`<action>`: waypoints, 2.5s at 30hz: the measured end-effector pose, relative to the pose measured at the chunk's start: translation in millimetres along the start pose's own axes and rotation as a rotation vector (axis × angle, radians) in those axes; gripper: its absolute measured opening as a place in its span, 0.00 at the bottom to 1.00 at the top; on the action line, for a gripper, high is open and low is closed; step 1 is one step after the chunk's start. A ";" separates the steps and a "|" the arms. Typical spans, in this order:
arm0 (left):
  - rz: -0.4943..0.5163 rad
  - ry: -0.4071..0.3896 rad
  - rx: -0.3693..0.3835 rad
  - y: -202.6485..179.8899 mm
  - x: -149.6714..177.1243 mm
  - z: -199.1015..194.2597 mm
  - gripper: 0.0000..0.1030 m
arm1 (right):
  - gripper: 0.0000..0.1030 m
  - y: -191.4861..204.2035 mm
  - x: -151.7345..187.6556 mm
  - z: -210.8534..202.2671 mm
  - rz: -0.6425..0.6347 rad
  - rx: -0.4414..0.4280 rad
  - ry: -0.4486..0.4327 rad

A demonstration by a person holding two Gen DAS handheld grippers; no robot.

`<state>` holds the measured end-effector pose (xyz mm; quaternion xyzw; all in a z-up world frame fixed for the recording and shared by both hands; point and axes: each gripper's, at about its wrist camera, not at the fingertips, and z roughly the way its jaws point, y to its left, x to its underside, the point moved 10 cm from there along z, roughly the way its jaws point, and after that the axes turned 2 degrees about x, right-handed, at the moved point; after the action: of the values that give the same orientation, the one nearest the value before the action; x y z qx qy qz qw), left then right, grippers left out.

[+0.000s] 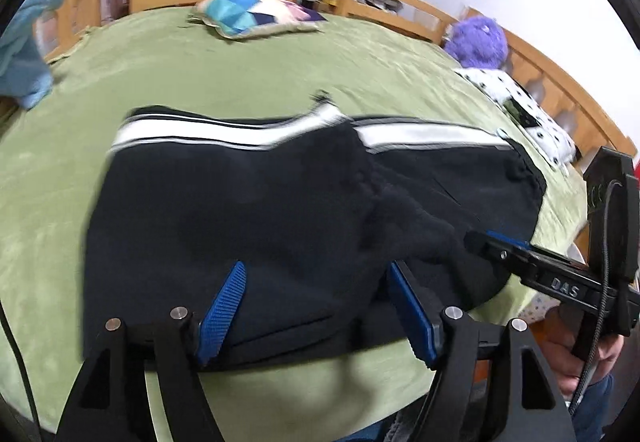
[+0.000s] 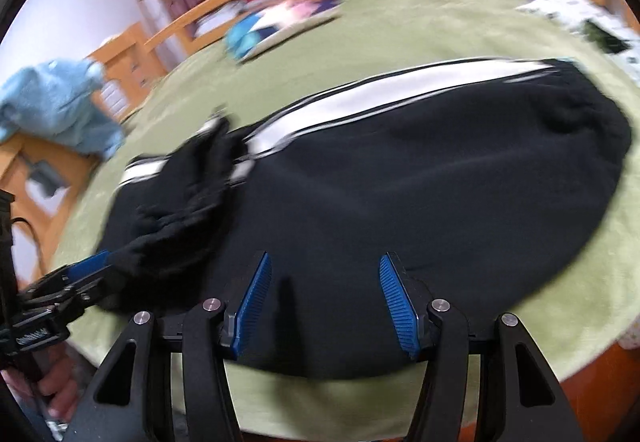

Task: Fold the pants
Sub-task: 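Lower the cuff end onto the pants and open the left tool, then grasp the drawstring at the waistband center with the right tool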

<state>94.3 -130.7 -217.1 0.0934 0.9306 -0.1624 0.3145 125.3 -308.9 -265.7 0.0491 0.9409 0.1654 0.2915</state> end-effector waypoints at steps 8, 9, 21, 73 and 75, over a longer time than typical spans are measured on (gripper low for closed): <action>-0.115 -0.046 -0.045 63.7 -8.4 -29.6 0.70 | 0.55 72.9 10.6 19.1 -0.074 -0.078 0.137; -0.120 -0.047 -0.049 68.0 -8.2 -30.8 0.70 | 0.55 78.3 12.0 20.7 -0.080 -0.074 0.147; -0.147 -0.029 -0.057 83.4 -3.9 -26.3 0.70 | 0.55 85.0 20.7 22.2 -0.083 -0.059 0.182; -0.106 -0.115 -0.074 123.1 -62.2 -31.7 0.70 | 0.45 35.4 -45.0 26.9 -0.035 -0.065 0.149; -0.108 -0.108 -0.074 119.8 -59.9 -31.4 0.70 | 0.15 20.8 -42.2 9.8 -0.086 0.021 0.123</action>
<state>156.9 -12.3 -185.9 0.0224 0.9213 -0.1494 0.3582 165.5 -294.5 -243.7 0.0014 0.9600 0.1454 0.2393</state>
